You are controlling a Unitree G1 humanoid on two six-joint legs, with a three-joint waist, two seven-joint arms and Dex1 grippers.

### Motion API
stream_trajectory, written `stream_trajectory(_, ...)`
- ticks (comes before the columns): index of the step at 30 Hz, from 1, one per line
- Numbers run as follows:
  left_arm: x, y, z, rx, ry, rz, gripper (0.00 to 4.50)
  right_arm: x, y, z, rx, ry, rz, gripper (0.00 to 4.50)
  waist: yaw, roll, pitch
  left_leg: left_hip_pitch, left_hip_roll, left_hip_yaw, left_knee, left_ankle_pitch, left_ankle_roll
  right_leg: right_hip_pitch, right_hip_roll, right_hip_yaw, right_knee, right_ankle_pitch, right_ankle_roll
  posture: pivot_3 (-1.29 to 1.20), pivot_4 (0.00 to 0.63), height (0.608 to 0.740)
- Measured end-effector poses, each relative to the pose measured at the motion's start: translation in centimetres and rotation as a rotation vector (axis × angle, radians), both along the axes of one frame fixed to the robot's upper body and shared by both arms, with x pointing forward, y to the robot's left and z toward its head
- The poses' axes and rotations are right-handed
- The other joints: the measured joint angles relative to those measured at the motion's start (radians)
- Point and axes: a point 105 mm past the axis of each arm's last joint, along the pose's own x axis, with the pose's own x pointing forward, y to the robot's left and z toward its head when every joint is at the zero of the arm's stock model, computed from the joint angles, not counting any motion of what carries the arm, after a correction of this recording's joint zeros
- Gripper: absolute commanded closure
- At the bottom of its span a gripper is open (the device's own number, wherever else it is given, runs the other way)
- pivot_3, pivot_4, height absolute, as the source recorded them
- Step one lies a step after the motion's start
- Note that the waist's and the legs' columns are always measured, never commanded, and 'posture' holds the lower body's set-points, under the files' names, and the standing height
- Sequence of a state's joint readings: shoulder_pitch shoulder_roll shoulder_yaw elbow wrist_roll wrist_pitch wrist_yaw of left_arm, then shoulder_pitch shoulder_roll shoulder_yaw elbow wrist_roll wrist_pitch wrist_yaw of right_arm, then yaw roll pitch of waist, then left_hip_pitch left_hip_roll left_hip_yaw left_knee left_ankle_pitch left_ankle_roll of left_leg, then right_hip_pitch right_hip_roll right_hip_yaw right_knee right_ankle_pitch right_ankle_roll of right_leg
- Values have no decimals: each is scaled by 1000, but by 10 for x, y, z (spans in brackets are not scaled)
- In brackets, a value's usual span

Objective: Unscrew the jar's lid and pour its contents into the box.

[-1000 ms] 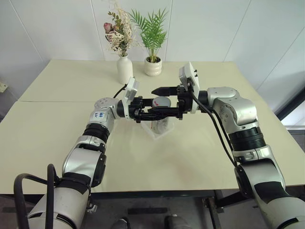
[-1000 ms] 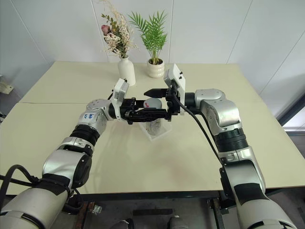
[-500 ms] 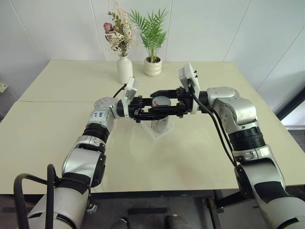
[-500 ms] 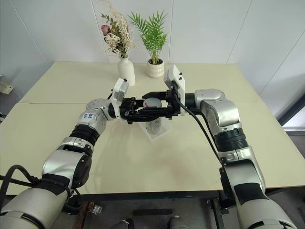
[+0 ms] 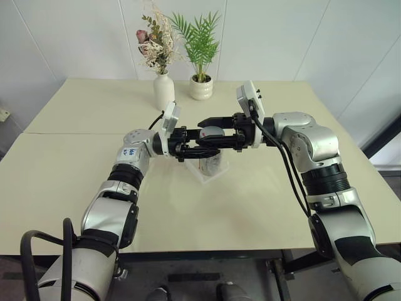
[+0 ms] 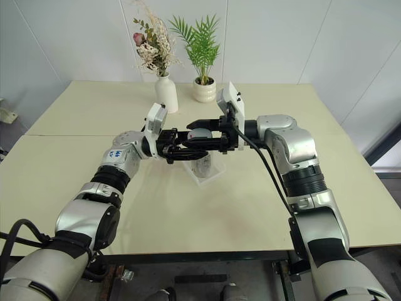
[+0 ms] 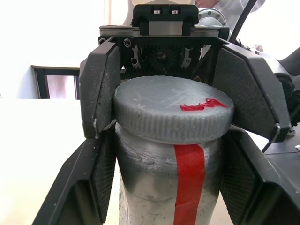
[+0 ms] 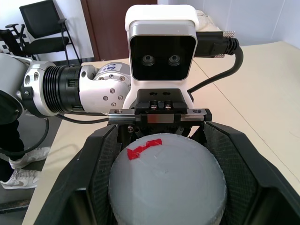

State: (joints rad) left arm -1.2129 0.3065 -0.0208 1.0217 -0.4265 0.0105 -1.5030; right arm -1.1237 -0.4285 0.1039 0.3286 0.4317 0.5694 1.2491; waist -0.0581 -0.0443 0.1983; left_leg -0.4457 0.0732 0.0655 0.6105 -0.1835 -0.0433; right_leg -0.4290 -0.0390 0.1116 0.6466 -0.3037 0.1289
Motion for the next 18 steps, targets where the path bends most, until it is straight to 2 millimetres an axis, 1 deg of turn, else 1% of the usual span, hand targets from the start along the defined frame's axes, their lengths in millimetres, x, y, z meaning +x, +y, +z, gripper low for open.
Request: stream_trajectory(18,0,0,2,-6,-4,-2,1889,2,1,5,-6,4,21,1915,0,0,0,0,0,0,0,0,0,0,0,0,0,0,0,0,150,740)
